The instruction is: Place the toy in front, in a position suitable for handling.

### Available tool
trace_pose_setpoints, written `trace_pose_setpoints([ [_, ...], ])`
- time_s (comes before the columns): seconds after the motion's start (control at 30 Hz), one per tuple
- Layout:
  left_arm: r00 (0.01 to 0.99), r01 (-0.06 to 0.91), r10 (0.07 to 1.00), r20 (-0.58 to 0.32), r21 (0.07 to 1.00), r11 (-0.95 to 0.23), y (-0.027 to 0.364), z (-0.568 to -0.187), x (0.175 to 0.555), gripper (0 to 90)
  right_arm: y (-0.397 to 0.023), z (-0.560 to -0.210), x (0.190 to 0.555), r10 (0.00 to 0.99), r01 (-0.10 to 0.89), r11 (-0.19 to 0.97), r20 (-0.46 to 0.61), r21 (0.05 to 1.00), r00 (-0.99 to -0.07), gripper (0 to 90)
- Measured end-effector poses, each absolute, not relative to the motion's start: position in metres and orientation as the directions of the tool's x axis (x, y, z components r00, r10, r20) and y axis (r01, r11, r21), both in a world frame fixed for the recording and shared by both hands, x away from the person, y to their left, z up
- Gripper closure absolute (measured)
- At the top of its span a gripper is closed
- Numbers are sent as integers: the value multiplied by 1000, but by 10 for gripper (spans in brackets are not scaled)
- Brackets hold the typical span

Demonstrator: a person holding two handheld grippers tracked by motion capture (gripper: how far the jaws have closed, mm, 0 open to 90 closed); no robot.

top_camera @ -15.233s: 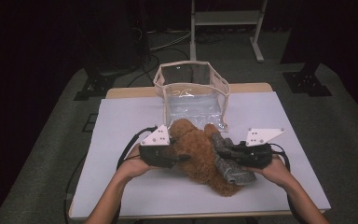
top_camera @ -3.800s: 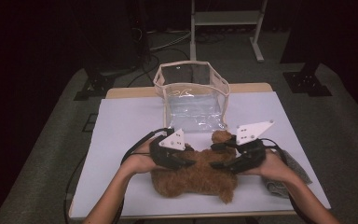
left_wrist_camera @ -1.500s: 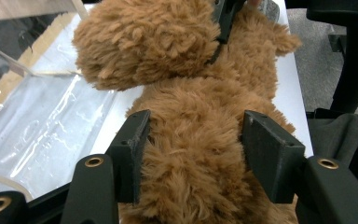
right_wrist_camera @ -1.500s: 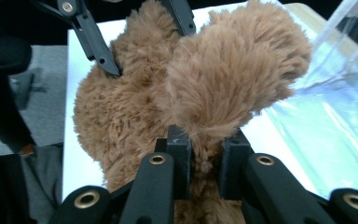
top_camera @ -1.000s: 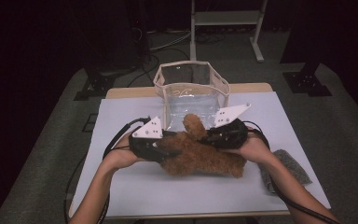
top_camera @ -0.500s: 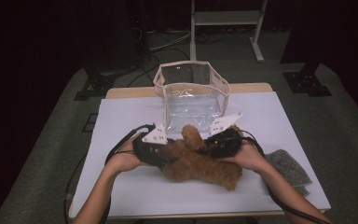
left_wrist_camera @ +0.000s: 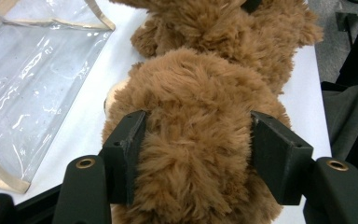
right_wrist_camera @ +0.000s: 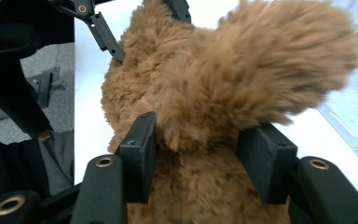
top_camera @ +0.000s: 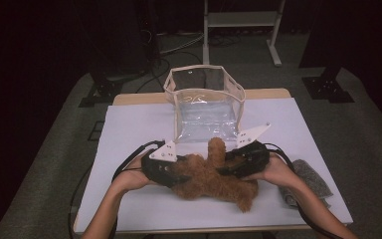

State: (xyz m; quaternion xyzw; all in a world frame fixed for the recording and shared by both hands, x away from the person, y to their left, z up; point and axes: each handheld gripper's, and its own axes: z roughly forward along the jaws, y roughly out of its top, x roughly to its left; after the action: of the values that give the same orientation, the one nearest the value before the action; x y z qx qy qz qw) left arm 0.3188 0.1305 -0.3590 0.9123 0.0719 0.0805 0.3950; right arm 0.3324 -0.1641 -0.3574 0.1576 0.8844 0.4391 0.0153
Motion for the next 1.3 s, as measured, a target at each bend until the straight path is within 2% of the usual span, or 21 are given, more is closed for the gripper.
trace_pose_setpoints([
  [0.23,981,51,172,95,725,-687,127,-356,316,358,-179,-352,331,311,281,555,118,783,-943,444],
  [0.43,983,54,165,84,722,-690,127,-360,313,342,-178,-359,325,261,268,581,137,768,-956,415],
  [1.3,981,55,173,91,720,-692,130,-356,310,305,-193,-350,319,255,257,561,130,787,-958,401],
])
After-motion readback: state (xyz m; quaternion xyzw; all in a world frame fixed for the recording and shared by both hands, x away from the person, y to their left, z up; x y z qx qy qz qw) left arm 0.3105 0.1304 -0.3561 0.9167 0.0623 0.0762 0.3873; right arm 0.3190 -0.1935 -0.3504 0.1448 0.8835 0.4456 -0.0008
